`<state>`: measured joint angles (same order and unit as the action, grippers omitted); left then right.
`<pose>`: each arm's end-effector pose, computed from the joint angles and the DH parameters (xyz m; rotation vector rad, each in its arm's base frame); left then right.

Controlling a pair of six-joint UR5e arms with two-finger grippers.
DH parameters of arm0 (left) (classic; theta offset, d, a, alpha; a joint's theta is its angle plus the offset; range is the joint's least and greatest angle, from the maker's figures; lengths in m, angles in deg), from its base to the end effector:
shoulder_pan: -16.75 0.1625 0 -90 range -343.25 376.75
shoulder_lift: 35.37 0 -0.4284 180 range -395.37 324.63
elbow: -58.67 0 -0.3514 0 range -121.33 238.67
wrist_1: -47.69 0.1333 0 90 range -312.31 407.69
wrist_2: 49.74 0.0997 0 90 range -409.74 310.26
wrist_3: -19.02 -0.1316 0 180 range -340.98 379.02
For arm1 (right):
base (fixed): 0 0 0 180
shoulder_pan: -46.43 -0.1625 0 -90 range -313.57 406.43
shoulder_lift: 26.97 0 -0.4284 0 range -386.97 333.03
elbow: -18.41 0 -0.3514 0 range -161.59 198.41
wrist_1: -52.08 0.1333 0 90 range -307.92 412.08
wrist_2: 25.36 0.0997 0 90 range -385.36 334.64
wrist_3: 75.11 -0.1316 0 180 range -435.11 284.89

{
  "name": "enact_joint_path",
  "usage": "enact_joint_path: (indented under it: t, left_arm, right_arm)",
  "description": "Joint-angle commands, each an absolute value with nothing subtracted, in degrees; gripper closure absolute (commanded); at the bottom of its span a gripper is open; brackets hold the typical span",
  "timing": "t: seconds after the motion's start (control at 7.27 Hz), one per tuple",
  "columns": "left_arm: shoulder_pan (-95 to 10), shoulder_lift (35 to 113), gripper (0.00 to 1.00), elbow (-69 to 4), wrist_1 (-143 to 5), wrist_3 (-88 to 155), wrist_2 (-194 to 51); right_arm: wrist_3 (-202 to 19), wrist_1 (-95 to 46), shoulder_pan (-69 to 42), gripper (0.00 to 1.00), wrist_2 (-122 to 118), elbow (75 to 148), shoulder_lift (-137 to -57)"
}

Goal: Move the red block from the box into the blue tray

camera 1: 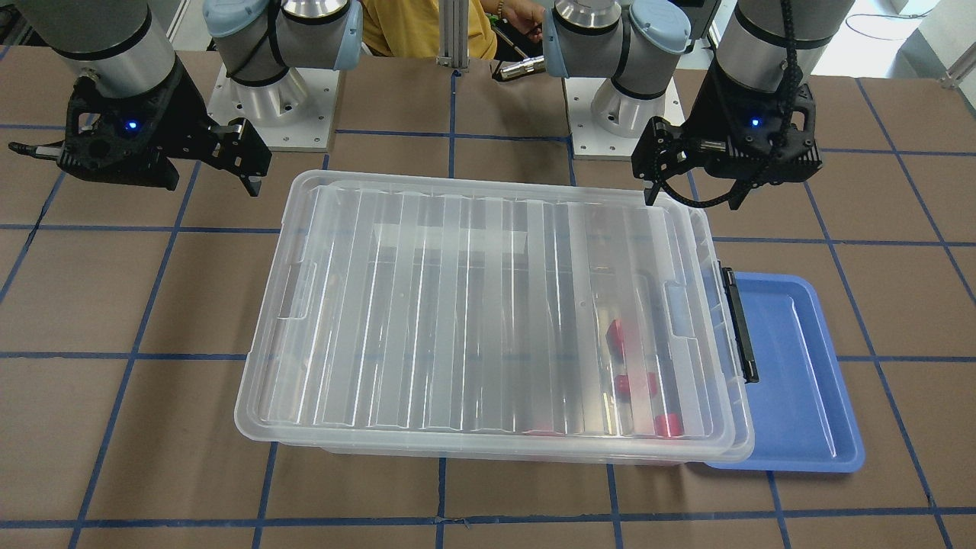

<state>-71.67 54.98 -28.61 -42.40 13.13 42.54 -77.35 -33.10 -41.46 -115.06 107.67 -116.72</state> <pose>-0.1154 -0.4619 0.4780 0.1153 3.0966 -0.0575 0.1176 -0.4474 0.4552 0.1193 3.1319 0.1185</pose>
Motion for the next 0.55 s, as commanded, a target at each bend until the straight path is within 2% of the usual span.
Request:
enact_joint_path:
  t: [0.0, 0.41]
  left_arm:
    - [-71.7, 55.0, 0.00, -28.6, -42.4, 13.1, 42.5]
    - [-71.7, 55.0, 0.00, -28.6, -42.4, 13.1, 42.5]
  right_arm:
    - [-77.3, -33.1, -41.5, 0.00, -115.1, 107.7, -116.8]
    - [-76.6, -33.1, -41.5, 0.00, -114.9, 107.7, -116.3]
